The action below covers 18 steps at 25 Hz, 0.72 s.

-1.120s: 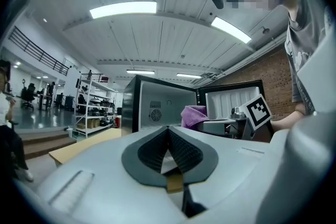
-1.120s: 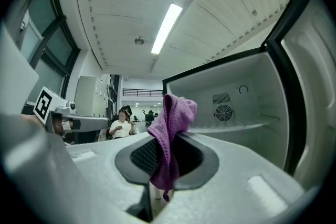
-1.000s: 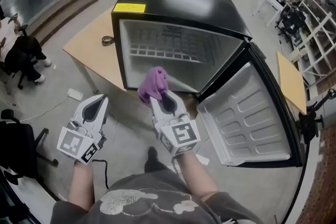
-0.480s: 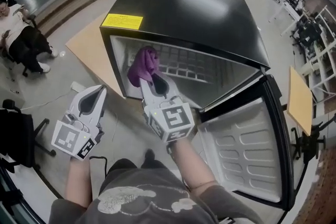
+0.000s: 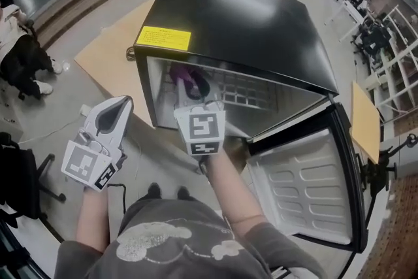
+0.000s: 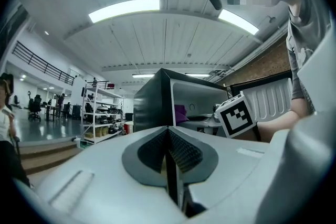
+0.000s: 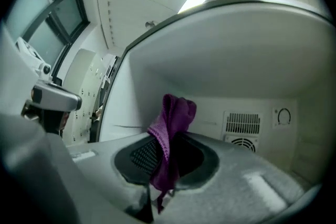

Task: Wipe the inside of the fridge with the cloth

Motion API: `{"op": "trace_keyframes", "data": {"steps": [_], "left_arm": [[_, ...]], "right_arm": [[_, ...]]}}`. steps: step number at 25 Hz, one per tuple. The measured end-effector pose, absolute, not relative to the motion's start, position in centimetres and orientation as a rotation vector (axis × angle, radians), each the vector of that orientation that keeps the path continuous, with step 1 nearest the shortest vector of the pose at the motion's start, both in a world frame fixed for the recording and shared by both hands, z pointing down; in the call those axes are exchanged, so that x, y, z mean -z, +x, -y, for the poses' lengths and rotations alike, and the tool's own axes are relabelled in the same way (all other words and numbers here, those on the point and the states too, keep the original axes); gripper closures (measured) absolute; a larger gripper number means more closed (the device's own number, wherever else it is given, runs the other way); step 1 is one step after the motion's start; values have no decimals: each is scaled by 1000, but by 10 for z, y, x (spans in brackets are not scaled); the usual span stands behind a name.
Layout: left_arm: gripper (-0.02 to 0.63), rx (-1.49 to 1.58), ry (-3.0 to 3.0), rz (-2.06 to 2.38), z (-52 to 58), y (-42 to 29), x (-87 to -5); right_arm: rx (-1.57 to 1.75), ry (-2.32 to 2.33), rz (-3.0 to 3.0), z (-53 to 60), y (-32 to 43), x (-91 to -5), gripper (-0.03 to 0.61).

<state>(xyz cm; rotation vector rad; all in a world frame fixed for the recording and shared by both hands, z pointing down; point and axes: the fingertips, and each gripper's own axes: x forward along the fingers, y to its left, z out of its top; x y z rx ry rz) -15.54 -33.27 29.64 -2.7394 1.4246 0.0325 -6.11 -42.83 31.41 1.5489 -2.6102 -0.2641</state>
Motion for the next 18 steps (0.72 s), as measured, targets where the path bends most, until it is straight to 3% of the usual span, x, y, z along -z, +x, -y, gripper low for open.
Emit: {"op": "trace_keyframes", "data": {"steps": [10, 18], "left_arm": [[597, -72, -2775, -1315, 348, -161, -289], [598, -81, -2799, -1285, 346, -157, -295]], "right_arm": [[415, 1479, 2547, 469, -81, -310, 538], [463, 1390, 2639, 439, -86, -309, 538]]}}
